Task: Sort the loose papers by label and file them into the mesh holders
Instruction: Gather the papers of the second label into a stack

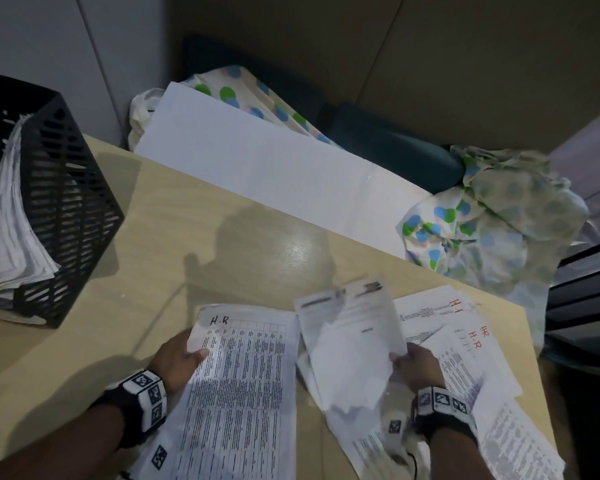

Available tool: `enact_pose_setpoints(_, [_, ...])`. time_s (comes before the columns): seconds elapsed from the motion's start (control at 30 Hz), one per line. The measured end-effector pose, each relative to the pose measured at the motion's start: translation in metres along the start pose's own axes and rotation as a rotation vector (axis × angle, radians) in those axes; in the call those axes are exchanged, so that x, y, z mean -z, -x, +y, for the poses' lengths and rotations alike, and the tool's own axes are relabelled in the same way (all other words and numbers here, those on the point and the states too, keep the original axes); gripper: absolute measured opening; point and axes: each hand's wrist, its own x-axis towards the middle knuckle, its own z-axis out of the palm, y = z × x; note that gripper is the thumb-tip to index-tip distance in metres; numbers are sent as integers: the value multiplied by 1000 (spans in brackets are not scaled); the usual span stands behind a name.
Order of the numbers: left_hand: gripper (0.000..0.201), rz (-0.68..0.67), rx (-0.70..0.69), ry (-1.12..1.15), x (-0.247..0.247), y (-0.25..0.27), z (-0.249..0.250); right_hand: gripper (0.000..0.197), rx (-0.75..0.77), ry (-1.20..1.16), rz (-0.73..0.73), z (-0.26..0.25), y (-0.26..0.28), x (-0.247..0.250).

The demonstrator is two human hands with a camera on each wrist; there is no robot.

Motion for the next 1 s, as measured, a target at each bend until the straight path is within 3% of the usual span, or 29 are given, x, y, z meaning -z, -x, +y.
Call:
enact_pose_setpoints(0.17, [36,78,61,197,3,-7,-13,20,95,-320,209,-40,15,40])
enact_pose_setpoints(0.27, [32,99,57,151,3,-11,-7,19,153,-514,188,-65,25,40])
enact_pose_setpoints(0.4, [28,131,38,189,2,-11,3,21,130,-719,45,-95,33,-11])
enact_pose_setpoints(0.5, [32,118,27,310,2,-12,3,23,122,-645,-103,-104,37,-63])
enact_pose_setpoints(0.63, [60,93,61,356,1,-16,-8,21,146,-586,-193,-114,53,-102])
enact_pose_setpoints(0.73, [41,113,33,255,3,-9,-5,27,196,-583,-76,-118,53,-101])
enact_pose_setpoints(0.83, [40,136,40,233,3,-8,-5,34,124,-526,89,-107,39,-87])
enact_pose_setpoints(0.9, [41,137,32,254,3,-9,-5,37,96,-395,27,-98,33,-82])
enact_pose_setpoints(1.0, [44,118,-8,347,2,-8,-1,26,130,-173,-125,-89,37,-87])
